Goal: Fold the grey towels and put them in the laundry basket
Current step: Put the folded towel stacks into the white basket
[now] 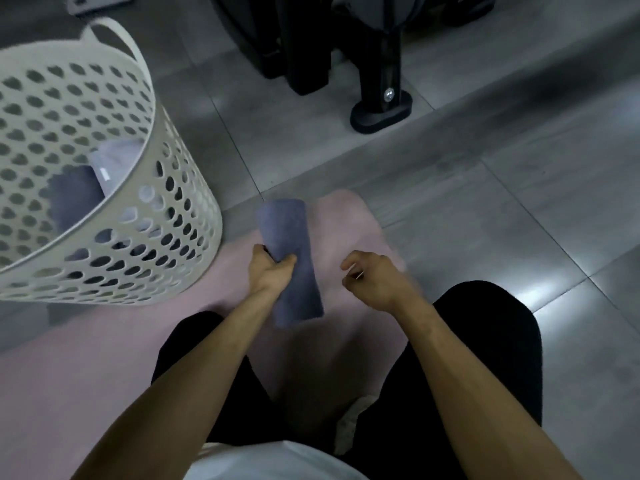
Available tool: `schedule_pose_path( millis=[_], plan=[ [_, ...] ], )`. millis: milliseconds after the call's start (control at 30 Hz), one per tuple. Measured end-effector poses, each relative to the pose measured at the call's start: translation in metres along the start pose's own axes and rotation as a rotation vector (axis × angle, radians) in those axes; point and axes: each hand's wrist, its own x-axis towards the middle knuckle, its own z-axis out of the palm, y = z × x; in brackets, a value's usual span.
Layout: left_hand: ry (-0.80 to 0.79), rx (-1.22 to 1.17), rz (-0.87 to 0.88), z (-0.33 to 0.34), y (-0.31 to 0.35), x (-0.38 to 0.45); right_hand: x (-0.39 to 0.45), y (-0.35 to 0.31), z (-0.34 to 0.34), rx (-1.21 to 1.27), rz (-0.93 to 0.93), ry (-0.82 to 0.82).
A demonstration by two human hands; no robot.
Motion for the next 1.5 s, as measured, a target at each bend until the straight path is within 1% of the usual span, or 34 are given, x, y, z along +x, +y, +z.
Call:
schedule_pose_path(
  millis=[100, 233, 300, 367, 433, 567, 700, 767, 833, 900, 967, 1033, 1133, 1200, 1267, 1300, 1400, 1433, 1467, 1500],
  plan=[
    [0.005, 0.083, 0.225, -0.063, 0.037, -0.024, 0.004, -0.028, 0.005, 0.117, -0.098, 0.084],
    [-0.032, 0.065, 0.445, -0.149, 0.07, -0.055, 0.008, -0.077, 0.008, 0.142, -0.2, 0.173],
    [0.005, 0.006, 0.499, -0.184, 0.077, -0.065, 0.01, -0.106, 0.005, 0.169, -0.259, 0.211],
    [0.052, -0.099, 0.506, -0.216, 0.081, -0.073, 0.013, -0.14, 0.002, 0.174, -0.341, 0.236],
    [0.109, -0.217, 0.49, -0.25, 0.079, -0.079, 0.017, -0.178, 0.002, 0.17, -0.444, 0.258],
    [0.235, -0.426, 0.438, -0.314, 0.068, -0.08, 0.023, -0.256, 0.004, 0.121, -0.583, 0.287],
    [0.295, -0.623, 0.292, -0.366, 0.053, -0.055, 0.037, -0.317, 0.017, -0.005, -0.698, 0.345],
    [0.341, -0.659, 0.222, -0.385, 0.047, -0.032, 0.046, -0.337, 0.029, -0.14, -0.705, 0.326],
    [0.363, -0.696, 0.155, -0.396, 0.046, -0.002, 0.056, -0.353, 0.043, -0.276, -0.674, 0.248],
    [0.346, -0.708, 0.065, -0.402, 0.044, 0.034, 0.068, -0.364, 0.061, -0.338, -0.615, 0.157],
    [0.305, -0.637, -0.037, -0.402, 0.038, 0.07, 0.079, -0.367, 0.078, -0.381, -0.583, 0.114],
    [0.228, -0.531, -0.136, -0.399, 0.026, 0.102, 0.086, -0.362, 0.09, -0.464, -0.602, 0.118],
    [0.133, -0.447, -0.21, -0.391, 0.014, 0.135, 0.095, -0.353, 0.094, -0.493, -0.643, 0.221],
    [0.11, -0.427, -0.271, -0.388, 0.011, 0.153, 0.099, -0.351, 0.095, -0.498, -0.641, 0.292],
    [0.123, -0.393, -0.32, -0.385, 0.003, 0.173, 0.103, -0.352, 0.096, -0.488, -0.633, 0.335],
    [0.132, -0.314, -0.333, -0.382, -0.001, 0.181, 0.106, -0.354, 0.097, -0.482, -0.625, 0.337],
    [0.087, 0.133, -0.347, -0.37, -0.017, 0.19, 0.112, -0.362, 0.094, -0.467, -0.587, 0.317],
    [0.063, 0.186, -0.341, -0.367, -0.02, 0.191, 0.113, -0.364, 0.094, -0.466, -0.582, 0.313],
    [0.047, 0.187, -0.333, -0.367, -0.023, 0.193, 0.113, -0.366, 0.093, -0.466, -0.58, 0.313],
    [0.053, 0.131, -0.337, -0.368, -0.023, 0.195, 0.114, -0.367, 0.093, -0.465, -0.581, 0.317]
  ],
)
